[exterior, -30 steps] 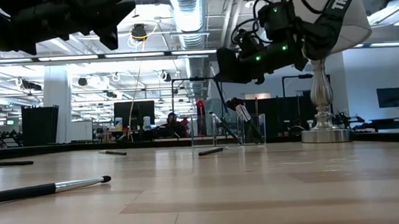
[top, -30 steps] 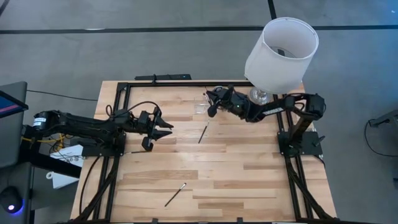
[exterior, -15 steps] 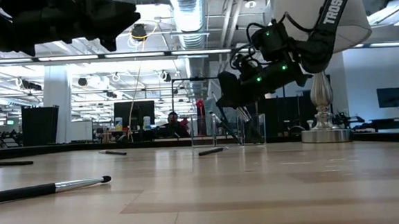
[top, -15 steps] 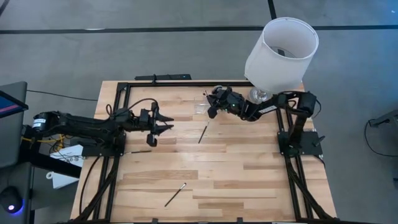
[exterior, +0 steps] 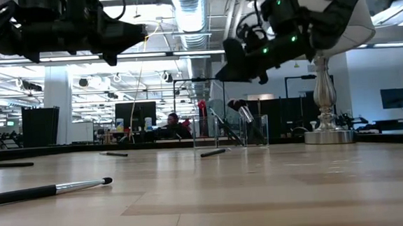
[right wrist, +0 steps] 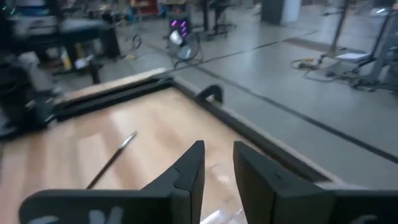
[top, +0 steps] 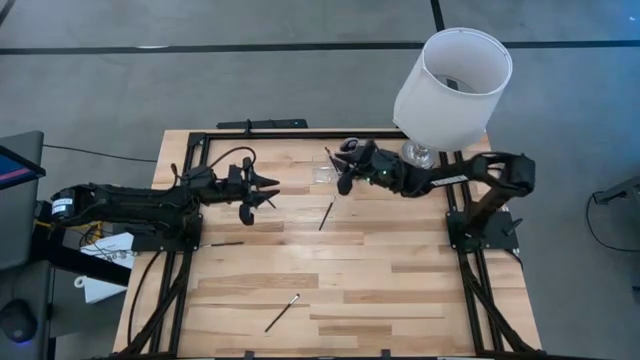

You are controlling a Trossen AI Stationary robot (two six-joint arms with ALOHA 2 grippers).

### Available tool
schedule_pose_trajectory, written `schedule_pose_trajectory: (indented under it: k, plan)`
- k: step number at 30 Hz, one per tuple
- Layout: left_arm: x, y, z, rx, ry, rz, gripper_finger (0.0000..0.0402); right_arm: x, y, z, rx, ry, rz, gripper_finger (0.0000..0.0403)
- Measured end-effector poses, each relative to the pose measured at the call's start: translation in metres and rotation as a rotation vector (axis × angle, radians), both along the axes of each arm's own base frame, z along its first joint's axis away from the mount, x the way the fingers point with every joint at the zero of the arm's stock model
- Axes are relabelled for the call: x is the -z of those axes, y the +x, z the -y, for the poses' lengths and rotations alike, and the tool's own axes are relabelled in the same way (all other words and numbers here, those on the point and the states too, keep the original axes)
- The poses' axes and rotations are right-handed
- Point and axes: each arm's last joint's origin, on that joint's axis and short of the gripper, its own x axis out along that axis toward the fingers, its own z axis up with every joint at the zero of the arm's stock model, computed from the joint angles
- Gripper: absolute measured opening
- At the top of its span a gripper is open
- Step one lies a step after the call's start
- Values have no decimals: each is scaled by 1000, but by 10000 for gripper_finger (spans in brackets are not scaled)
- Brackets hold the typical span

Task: Put items in baskets/containers
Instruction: Put the silver and white eyeshadow brush into the transparent organizer

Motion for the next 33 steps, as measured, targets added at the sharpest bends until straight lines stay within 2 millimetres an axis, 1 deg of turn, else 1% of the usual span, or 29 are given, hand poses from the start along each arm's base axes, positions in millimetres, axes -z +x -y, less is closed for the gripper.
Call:
schedule_pose_trajectory:
  k: [4,7,9,11,15,17,20,23,27,31,33]
  plan:
    - [0,1,3,14,-4,-5,117,-3,-2,-24,-19,35,-74,77]
    - [1,1,3,18,-1,-7,117,2,-2,-38,13,76,-135,77]
    - [1,1,3,17,11,-11,117,4,2,-45,44,87,-181,77]
    - [3,1,3,11,24,-31,117,6,9,-52,75,97,-219,77]
    - [4,1,2,-8,23,-43,117,15,28,-65,100,155,-260,77]
    - [4,1,2,-8,21,-45,117,23,41,-72,95,185,-278,77]
    - [5,1,2,-8,19,-52,117,41,57,-81,98,214,-377,77]
    - [6,1,2,-11,15,-68,117,54,70,-88,123,244,-477,77]
    - [7,1,2,-20,13,-75,117,66,79,-95,195,253,-563,77]
    - [7,1,2,-22,13,-76,117,70,84,-98,238,258,-561,77]
    - [7,1,2,-22,13,-76,117,72,83,-97,246,264,-574,77]
